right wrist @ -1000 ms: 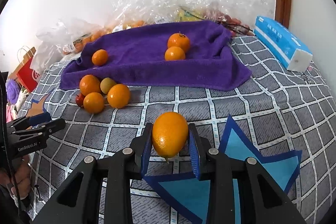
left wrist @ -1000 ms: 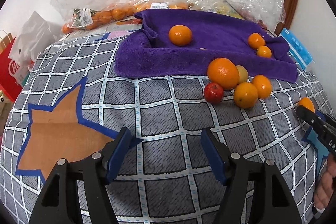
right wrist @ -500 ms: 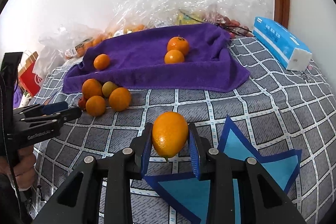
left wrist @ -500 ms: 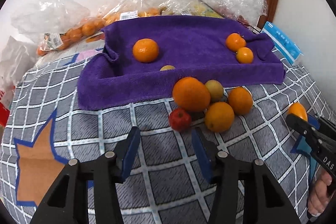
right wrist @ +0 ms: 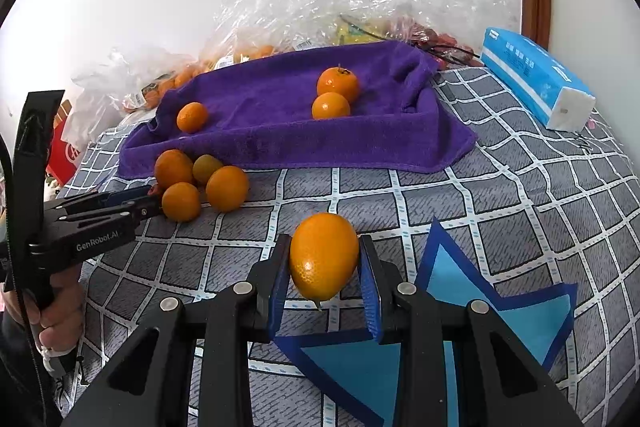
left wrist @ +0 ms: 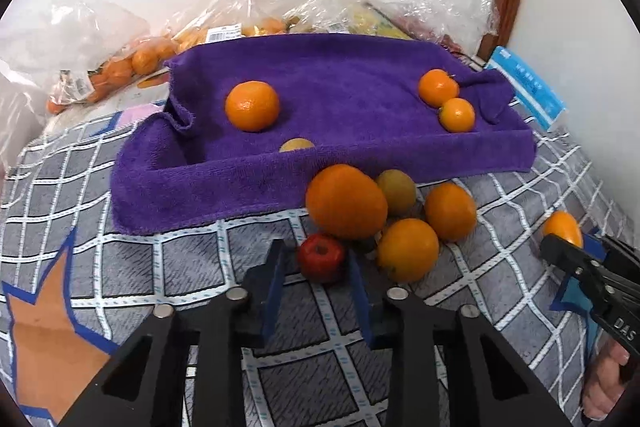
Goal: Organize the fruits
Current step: 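Grasp the small red fruit with the left tool while the right tool holds the oval fruit, then carry the red fruit with the left tool while the right tool carries the oval fruit over the towel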
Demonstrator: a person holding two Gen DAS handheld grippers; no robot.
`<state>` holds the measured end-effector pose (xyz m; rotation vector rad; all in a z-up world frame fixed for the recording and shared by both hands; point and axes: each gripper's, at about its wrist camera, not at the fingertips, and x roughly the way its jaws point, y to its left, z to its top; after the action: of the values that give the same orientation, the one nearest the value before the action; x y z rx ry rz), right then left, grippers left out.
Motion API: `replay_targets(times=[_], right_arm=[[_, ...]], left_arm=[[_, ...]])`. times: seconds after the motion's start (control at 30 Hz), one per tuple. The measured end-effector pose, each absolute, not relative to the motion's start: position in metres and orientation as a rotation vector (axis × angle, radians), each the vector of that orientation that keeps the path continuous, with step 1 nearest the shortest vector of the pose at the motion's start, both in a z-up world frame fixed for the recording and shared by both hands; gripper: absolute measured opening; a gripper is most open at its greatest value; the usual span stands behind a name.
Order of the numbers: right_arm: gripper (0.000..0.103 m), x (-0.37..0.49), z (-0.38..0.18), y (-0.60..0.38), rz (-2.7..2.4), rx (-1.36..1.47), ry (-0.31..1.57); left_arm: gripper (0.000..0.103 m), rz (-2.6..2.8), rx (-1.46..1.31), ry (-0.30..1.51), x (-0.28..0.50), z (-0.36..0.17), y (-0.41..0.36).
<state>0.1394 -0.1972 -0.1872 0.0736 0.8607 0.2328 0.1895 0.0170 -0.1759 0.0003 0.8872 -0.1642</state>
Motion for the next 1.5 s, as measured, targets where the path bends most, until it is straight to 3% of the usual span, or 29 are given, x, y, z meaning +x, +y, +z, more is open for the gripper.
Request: replay_targets(times=[0.93, 1.5], right_arm=[[0.032, 0.135, -0.177, -0.202, 0.219, 0.1, 0.835], [0.033, 0.194, -0.094, -0.185, 0.301, 0.087, 0.683]], left_arm=[[0.023, -0.188, -0.156, 0.735, 0.162, -0.149, 0.039], [0.023, -0.103, -0.164, 0.689, 0.178, -0.082, 0.054]])
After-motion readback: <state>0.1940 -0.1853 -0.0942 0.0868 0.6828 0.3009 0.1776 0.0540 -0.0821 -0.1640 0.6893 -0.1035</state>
